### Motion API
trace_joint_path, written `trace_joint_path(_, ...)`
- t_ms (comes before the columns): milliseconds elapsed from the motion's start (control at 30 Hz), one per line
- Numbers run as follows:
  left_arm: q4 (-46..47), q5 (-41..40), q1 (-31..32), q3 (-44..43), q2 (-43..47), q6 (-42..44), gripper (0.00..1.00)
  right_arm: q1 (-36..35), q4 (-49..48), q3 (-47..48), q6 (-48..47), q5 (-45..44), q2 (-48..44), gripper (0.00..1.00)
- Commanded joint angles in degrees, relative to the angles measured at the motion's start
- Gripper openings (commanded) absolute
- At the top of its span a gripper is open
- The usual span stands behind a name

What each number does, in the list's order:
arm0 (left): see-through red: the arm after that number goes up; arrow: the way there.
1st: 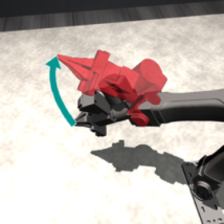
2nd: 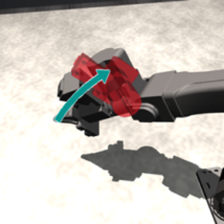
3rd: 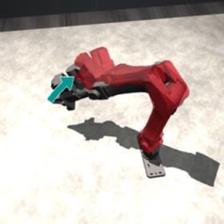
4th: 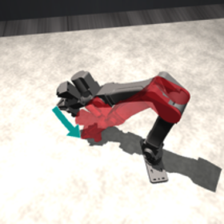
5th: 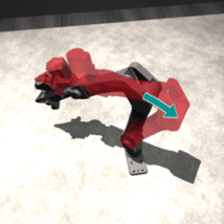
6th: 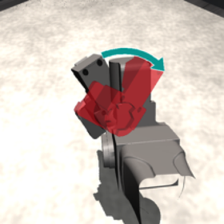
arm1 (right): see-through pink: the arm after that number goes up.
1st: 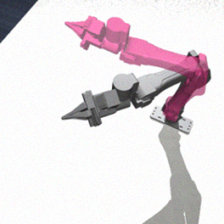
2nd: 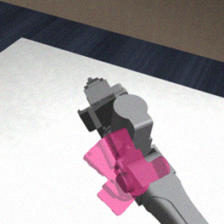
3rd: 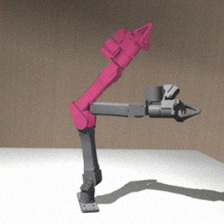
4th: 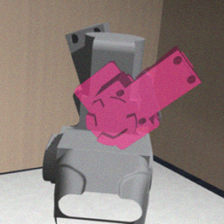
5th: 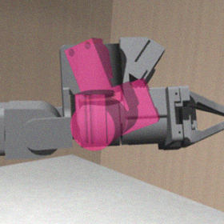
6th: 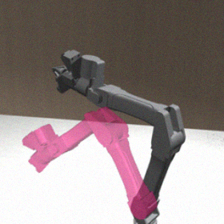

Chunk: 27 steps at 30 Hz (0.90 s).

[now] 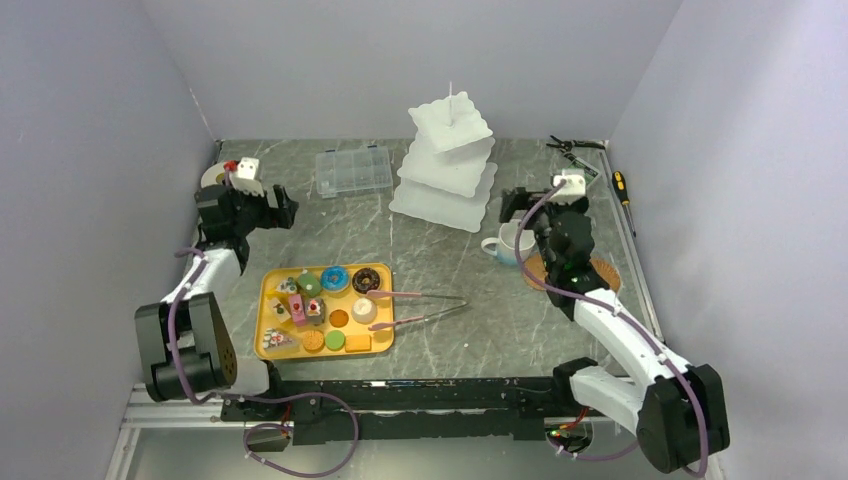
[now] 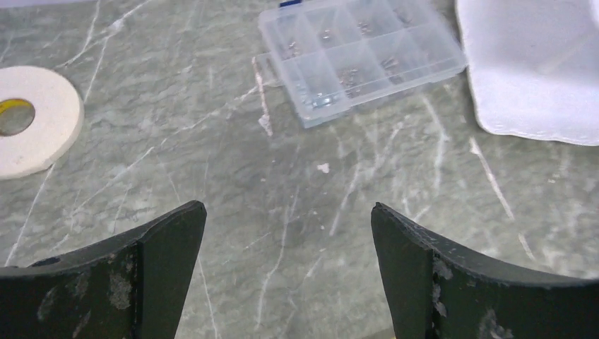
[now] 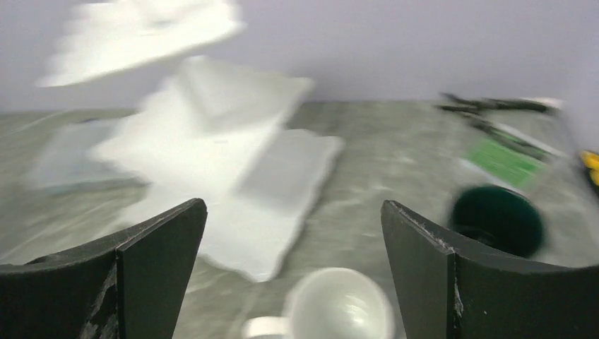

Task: Serve the afternoon tea
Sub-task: Pick up the clamp from the tray.

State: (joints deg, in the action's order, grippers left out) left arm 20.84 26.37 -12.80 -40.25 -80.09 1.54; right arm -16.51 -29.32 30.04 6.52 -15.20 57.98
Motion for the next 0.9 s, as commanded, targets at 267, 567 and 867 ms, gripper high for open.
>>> trace_joint_path(267, -45.43, 16.4, -0.21, -22.89, 3.25, 8.37, 0.94, -4.41, 22.47, 13.69, 17.26, 30.7, 4.11, 1.0)
trace_joint_path(567, -58.79, 23.1, -0.12, -31.46, -0.65, 11.93, 0.94, -23.89, 36.76, 20.79, -1.9, 19.22, 9.57, 0.98)
trace_joint_path(867, -71.79, 23.12, 3.02, -33.76, 3.32, 23.24, 0.94, -32.45, 37.7, 20.65, -16.66, 26.94, 18.53, 0.94)
